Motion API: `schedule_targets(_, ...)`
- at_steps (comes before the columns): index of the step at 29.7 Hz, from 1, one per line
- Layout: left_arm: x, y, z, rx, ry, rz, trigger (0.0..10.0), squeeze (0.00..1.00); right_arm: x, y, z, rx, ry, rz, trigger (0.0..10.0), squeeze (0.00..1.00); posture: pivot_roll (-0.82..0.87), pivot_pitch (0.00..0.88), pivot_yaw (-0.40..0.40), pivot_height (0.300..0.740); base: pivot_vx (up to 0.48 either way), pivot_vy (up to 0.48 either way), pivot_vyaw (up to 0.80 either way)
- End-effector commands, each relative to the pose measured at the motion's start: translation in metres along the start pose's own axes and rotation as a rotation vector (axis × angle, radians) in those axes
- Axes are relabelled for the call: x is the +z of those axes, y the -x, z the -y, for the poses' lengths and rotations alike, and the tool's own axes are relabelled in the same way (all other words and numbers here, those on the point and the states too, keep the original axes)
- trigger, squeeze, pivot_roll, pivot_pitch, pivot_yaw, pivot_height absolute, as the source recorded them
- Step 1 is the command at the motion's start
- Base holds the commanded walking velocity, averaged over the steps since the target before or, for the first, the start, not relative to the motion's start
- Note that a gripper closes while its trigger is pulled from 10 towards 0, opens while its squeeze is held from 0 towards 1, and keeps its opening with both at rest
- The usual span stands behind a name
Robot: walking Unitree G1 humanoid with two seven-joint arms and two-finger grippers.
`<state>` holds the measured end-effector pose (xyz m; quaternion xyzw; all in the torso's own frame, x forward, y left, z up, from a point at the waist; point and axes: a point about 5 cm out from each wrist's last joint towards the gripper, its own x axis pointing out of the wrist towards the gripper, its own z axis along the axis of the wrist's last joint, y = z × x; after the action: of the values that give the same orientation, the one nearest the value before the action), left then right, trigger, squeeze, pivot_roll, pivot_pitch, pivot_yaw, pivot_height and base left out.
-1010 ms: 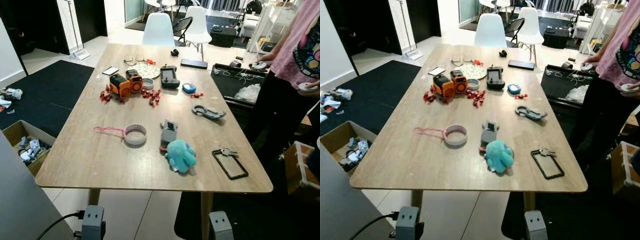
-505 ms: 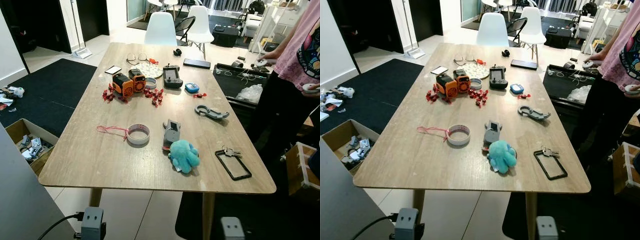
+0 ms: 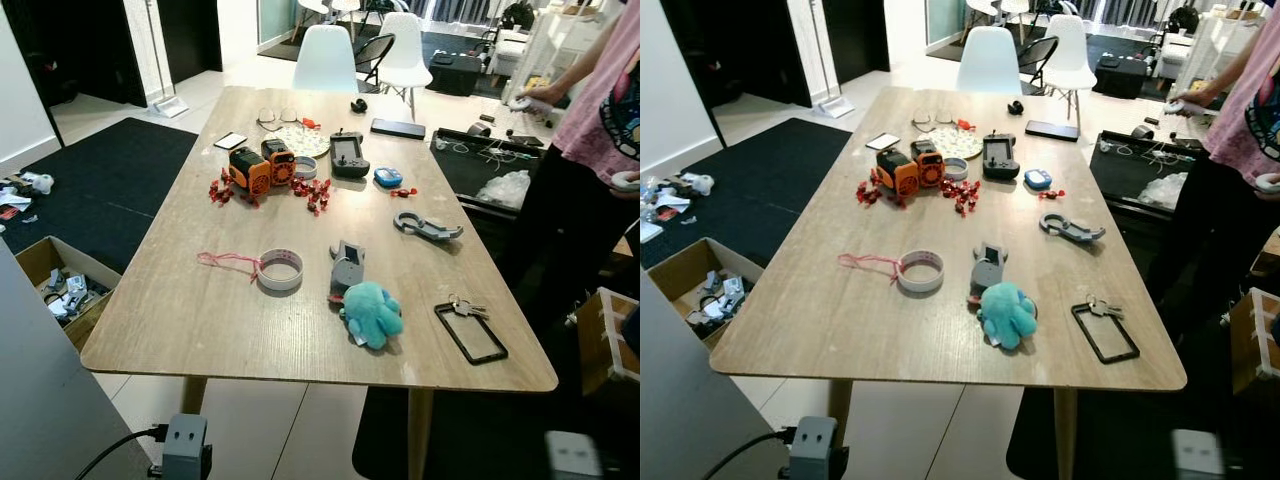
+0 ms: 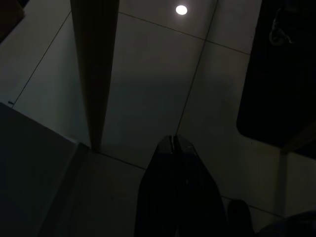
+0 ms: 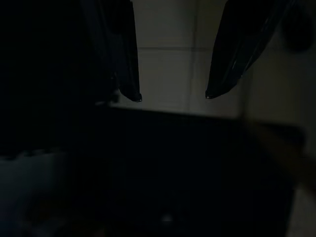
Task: Hang keys on a hook
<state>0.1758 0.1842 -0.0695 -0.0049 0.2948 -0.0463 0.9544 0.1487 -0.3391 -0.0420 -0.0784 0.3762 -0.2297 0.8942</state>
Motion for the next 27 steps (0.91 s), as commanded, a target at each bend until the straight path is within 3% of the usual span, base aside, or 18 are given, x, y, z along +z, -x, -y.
schedule_targets(1, -0.003, 0.001, 0.001, -0.002, -0.004, -0.011, 10.0, 0.0, -0.003, 0.001, 0.002, -0.015, -0.017, 0.002, 10.0, 0.0, 0.05, 0.03, -0.046, 0.74, 0.0, 0.0, 0.0)
schedule_targets(2, -0.003, 0.001, 0.001, -0.002, -0.004, -0.011, 10.0, 0.0, -0.003, 0.001, 0.002, -0.015, -0.017, 0.002, 10.0, 0.0, 0.05, 0.03, -0.046, 0.74, 0.0, 0.0, 0.0)
schedule_targets(4, -0.003, 0.002, 0.0, -0.004, -0.007, -0.011, 10.0, 0.0, 0.011, 0.001, 0.023, -0.102, -0.06, 0.08, 10.0, 0.0, 0.04, 0.03, -0.043, 0.74, 0.0, 0.0, 0.0)
schedule_targets(7, -0.003, 0.002, 0.0, -0.006, -0.009, -0.01, 10.0, 0.0, 0.02, 0.0, 0.033, -0.142, -0.086, 0.125, 10.0, 0.0, 0.04, 0.03, -0.043, 0.74, 0.0, 0.0, 0.0)
schedule_targets(10, -0.003, 0.002, 0.001, -0.016, -0.014, -0.008, 10.0, 0.0, 0.052, 0.0, 0.055, -0.243, -0.183, 0.278, 10.0, 0.0, 0.04, 0.024, -0.04, 0.74, 0.0, 0.0, 0.0)
schedule_targets(13, -0.002, 0.002, 0.001, -0.024, -0.019, -0.004, 10.0, 0.0, 0.073, -0.001, 0.058, -0.252, -0.221, 0.365, 10.0, 0.0, 0.04, 0.023, -0.039, 0.74, 0.0, 0.0, 0.0)
schedule_targets(16, -0.001, 0.001, 0.002, -0.029, -0.019, 0.001, 10.0, 0.0, 0.112, -0.003, 0.05, -0.206, -0.279, 0.505, 10.0, 0.0, 0.04, 0.022, -0.046, 0.74, 0.0, 0.0, 0.0)
schedule_targets(21, 0.0, 0.001, 0.003, -0.028, -0.016, 0.005, 10.0, 0.0, 0.143, -0.003, 0.038, -0.138, -0.329, 0.608, 10.0, 0.0, 0.04, 0.024, -0.048, 0.74, 0.0, 0.0, 0.0)
schedule_targets(24, -0.001, 0.001, 0.002, -0.026, -0.013, 0.002, 10.0, 0.0, 0.176, -0.002, 0.018, -0.02, -0.36, 0.689, 10.0, 0.0, 0.04, 0.025, -0.048, 0.74, 0.0, 0.0, 0.0)
schedule_targets(27, -0.001, 0.001, 0.002, -0.026, -0.013, 0.0, 10.0, 0.0, 0.184, -0.002, 0.012, 0.017, -0.36, 0.706, 10.0, 0.0, 0.04, 0.025, -0.048, 0.74, 0.0, 0.0, 0.0)
